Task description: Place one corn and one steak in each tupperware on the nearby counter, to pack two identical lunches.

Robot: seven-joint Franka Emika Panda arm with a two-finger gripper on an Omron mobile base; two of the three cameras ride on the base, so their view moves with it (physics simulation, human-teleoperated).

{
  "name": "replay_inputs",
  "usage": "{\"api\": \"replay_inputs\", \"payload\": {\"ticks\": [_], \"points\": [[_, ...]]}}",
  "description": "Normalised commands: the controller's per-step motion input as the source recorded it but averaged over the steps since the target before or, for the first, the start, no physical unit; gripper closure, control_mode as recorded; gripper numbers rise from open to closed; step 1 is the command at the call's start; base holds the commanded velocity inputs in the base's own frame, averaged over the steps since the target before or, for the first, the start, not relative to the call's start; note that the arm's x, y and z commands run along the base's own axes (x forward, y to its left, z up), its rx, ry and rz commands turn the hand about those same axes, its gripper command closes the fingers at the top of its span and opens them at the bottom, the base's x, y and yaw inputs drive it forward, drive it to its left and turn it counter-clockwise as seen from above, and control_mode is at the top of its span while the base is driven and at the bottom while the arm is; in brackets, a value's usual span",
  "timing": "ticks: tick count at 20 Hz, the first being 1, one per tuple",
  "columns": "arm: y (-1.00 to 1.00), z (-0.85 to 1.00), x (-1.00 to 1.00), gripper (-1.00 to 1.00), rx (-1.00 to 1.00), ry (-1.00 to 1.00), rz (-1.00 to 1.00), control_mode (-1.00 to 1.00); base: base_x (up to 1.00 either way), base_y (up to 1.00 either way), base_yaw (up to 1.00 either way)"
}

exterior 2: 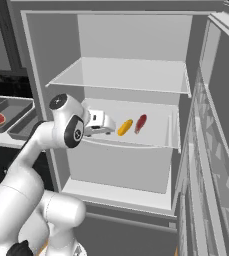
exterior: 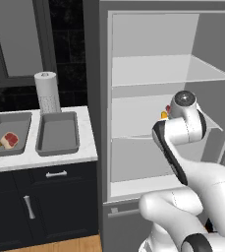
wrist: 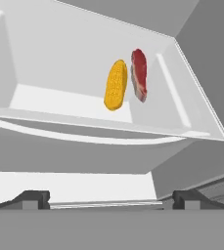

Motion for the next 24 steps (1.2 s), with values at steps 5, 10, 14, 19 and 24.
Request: {"api": "replay_inputs", "payload": {"ticks": [5,10,14,19,24], "points": [[-0.08,-0.02,0.26,-1.00,0.00,0.00,0.00,-1.00,0.00,0.00,0.00],[-0.09,-0.09,0.29,-1.00,0.00,0.00,0.00,-1.00,0.00,0.00,0.00],[0.00,-0.15,0.23,-1.00,-0.03,0.00,-0.01,-1.00,0.00,0.00,0.00],[0.00,-0.14,0.19,-1.00,-0.03,0.00,-0.01,-1.00,0.00,0.00,0.00],[0.00,-0.10,0.13,-1.00,-0.01,0.00,0.00,-1.00,0.00,0.00,0.00]]}}
